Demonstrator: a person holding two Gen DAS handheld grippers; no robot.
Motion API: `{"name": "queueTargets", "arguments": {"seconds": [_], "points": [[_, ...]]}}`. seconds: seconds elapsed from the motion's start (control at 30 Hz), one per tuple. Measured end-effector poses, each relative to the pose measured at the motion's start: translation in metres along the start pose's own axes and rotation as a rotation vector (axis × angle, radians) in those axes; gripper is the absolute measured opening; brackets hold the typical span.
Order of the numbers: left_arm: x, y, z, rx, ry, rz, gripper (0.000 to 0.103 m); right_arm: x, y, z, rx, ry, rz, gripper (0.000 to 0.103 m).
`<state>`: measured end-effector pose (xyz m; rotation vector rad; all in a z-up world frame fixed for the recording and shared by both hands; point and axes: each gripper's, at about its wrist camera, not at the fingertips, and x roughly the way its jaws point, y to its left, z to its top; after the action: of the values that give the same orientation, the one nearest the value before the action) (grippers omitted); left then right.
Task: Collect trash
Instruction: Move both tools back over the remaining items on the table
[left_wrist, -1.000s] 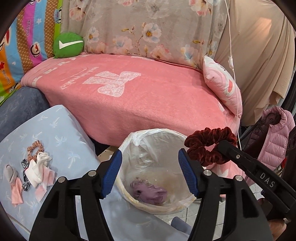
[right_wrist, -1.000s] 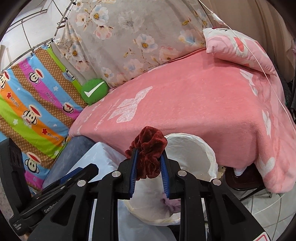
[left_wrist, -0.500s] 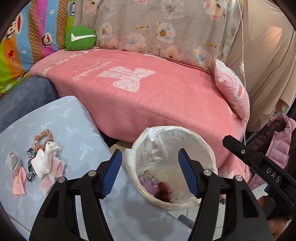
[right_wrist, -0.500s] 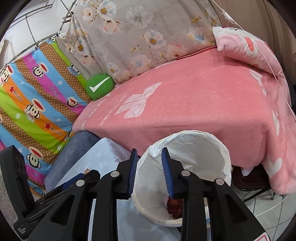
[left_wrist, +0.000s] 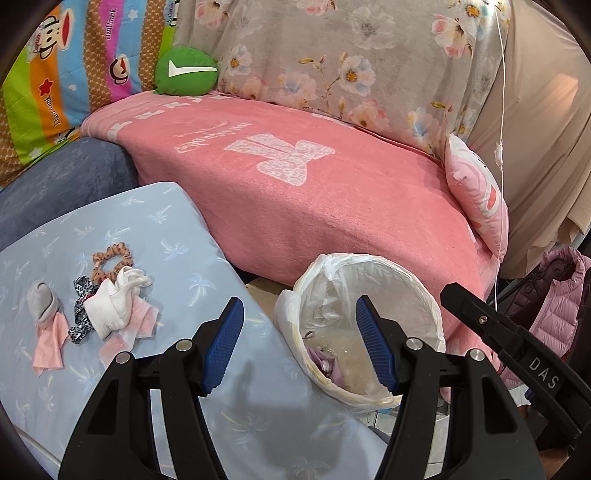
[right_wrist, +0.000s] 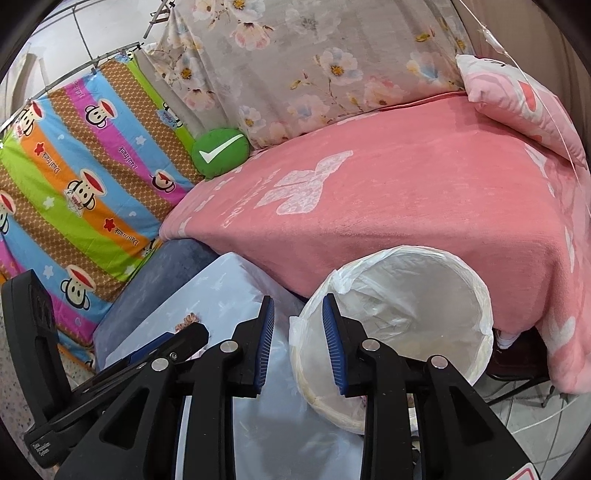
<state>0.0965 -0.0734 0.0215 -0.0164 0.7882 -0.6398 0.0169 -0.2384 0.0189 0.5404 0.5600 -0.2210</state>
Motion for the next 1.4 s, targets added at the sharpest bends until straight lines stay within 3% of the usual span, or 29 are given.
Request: {"name": "queueTargets", "arguments": {"seconds": [0.6,1.4], "points": [[-0.026,0.058,-0.016,-0.115,-0.007,0.069,0.063,0.010,0.053,-0.019,-0.097,0.054,0.064,0.028],[-0.066,0.161,-0.055,-0.242,-0.029,0.263,0.072,0.048,0.145,-0.070,-0.263,0.191,0.156,0.038]]}}
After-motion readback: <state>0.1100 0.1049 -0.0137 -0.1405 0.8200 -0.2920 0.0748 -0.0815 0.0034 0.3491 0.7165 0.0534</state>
